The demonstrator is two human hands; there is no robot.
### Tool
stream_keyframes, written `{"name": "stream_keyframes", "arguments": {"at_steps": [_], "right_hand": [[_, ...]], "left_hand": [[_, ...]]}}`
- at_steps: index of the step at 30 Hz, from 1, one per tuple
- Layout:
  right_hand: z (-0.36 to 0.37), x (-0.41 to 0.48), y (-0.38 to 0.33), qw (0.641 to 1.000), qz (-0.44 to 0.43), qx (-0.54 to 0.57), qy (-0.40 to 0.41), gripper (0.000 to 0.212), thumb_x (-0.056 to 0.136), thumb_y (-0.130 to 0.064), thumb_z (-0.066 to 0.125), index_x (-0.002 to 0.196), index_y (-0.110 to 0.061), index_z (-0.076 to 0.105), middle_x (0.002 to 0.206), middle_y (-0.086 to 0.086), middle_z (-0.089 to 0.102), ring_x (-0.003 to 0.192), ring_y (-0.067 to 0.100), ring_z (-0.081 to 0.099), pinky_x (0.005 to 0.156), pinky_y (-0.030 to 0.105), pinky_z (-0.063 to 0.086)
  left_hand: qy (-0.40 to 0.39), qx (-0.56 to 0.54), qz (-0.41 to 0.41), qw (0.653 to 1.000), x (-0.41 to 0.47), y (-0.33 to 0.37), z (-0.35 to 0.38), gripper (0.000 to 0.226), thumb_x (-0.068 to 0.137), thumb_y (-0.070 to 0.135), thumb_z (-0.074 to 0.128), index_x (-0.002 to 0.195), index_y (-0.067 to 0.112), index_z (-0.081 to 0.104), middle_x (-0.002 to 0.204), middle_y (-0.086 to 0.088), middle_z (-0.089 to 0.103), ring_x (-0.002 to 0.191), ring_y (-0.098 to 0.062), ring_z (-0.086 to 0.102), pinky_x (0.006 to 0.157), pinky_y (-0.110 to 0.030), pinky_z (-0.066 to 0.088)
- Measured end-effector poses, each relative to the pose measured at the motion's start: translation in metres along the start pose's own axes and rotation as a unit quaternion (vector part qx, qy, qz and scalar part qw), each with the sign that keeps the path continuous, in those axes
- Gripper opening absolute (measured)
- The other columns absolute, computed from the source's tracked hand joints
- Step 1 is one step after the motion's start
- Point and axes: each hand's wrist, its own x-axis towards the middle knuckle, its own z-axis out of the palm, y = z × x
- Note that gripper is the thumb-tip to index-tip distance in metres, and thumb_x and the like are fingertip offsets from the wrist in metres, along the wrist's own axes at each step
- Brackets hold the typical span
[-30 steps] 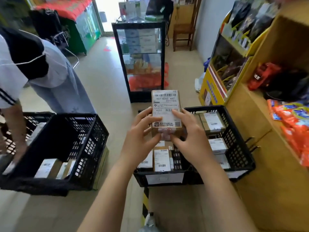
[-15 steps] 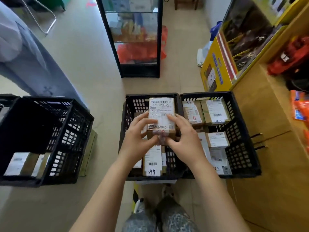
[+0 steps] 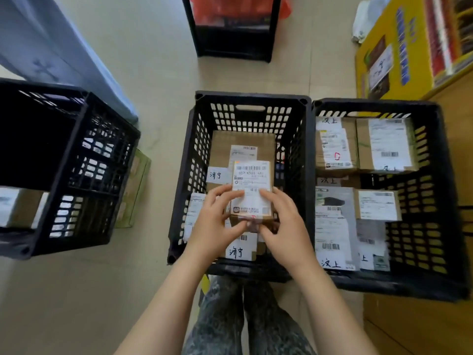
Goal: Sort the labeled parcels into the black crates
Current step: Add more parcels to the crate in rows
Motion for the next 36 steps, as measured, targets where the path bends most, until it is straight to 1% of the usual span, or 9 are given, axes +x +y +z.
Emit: {"name": "stream_keyframes", "arguments": {"at_steps": [3,5,9,11,17,24,27,32,36], "right_hand": [[0.025,0.008,0.028,1.000,0.008,-0.013,-0.011,0.064,0.088,-0.009,0.066,0.141,-0.037,0.044,0.154,-0.019,0.023,0.132,-0.005,0.032,0.107,0.028,0.042],[0.039,0.012,0.044,0.999,0.012,-0.047,-0.020,0.065,0.089,-0.010,0.065,0.143,-0.038,0.041,0.156,-0.019,0.020,0.131,-0.006,0.030,0.105,0.023,0.040],[0.060,0.013,0.069,0.993,-0.001,-0.108,-0.036,0.068,0.089,-0.005,0.061,0.145,-0.036,0.039,0.157,-0.014,0.021,0.141,0.009,0.025,0.113,0.030,0.032],[0.065,0.012,0.075,0.992,-0.001,-0.118,-0.044,0.069,0.089,-0.004,0.060,0.146,-0.036,0.037,0.156,-0.015,0.023,0.140,0.005,0.023,0.113,0.026,0.025],[0.063,0.014,0.082,0.999,0.023,-0.020,-0.039,0.077,0.087,-0.016,0.069,0.145,-0.045,0.028,0.144,-0.026,0.033,0.135,-0.003,0.031,0.112,0.030,0.035],[0.068,0.022,0.089,0.991,0.118,0.018,-0.057,0.091,0.079,-0.024,0.080,0.147,-0.048,0.024,0.162,-0.010,0.000,0.142,-0.001,0.004,0.118,0.033,0.020],[0.069,0.023,0.090,0.991,0.118,0.026,-0.061,0.089,0.080,-0.023,0.078,0.145,-0.052,0.024,0.163,-0.007,0.004,0.135,-0.006,0.003,0.113,0.028,0.017],[0.073,0.023,0.093,0.992,0.109,0.031,-0.050,0.082,0.083,-0.028,0.075,0.145,-0.052,0.026,0.161,-0.007,0.016,0.147,0.007,0.009,0.118,0.038,0.022],[0.064,0.022,0.083,0.996,0.079,0.049,-0.015,0.080,0.084,-0.026,0.075,0.141,-0.057,0.028,0.160,-0.008,0.018,0.145,0.001,0.010,0.114,0.028,0.021]], "left_hand": [[-0.018,0.016,-0.028,0.999,0.003,-0.038,0.011,0.058,0.080,0.014,0.077,0.130,0.030,0.053,0.133,0.014,0.035,0.114,0.024,0.037,0.085,-0.002,0.043],[-0.029,0.043,-0.041,0.998,0.004,-0.062,0.018,0.061,0.081,0.018,0.076,0.135,0.032,0.051,0.136,0.014,0.033,0.116,0.018,0.040,0.092,-0.007,0.043],[-0.052,0.098,-0.051,0.992,0.002,-0.096,0.029,0.059,0.084,0.019,0.074,0.136,0.035,0.050,0.135,0.018,0.031,0.121,0.008,0.037,0.101,-0.002,0.030],[-0.062,0.119,-0.048,0.990,0.000,-0.106,0.032,0.059,0.084,0.018,0.074,0.137,0.030,0.051,0.139,0.015,0.036,0.125,0.006,0.034,0.108,-0.011,0.027],[-0.071,0.168,-0.060,0.981,0.000,-0.110,0.032,0.069,0.085,0.025,0.072,0.146,0.027,0.040,0.153,0.009,0.031,0.139,-0.004,0.027,0.109,-0.017,0.021],[-0.082,0.181,-0.072,0.977,0.006,-0.108,0.029,0.077,0.085,0.028,0.071,0.150,0.026,0.030,0.156,0.009,0.026,0.142,-0.005,0.021,0.111,-0.015,0.014],[-0.082,0.186,-0.071,0.976,0.007,-0.109,0.028,0.080,0.085,0.027,0.071,0.151,0.030,0.026,0.156,0.009,0.027,0.142,-0.005,0.022,0.113,-0.018,0.016],[-0.102,0.162,-0.081,0.978,0.005,-0.106,0.030,0.085,0.086,0.026,0.070,0.149,0.047,0.016,0.161,0.008,0.014,0.146,-0.004,0.012,0.105,-0.015,0.017],[-0.093,0.130,-0.048,0.986,0.006,-0.092,0.033,0.087,0.088,0.024,0.069,0.144,0.055,0.012,0.161,0.012,0.004,0.146,-0.002,0.007,0.107,-0.016,0.018]]}}
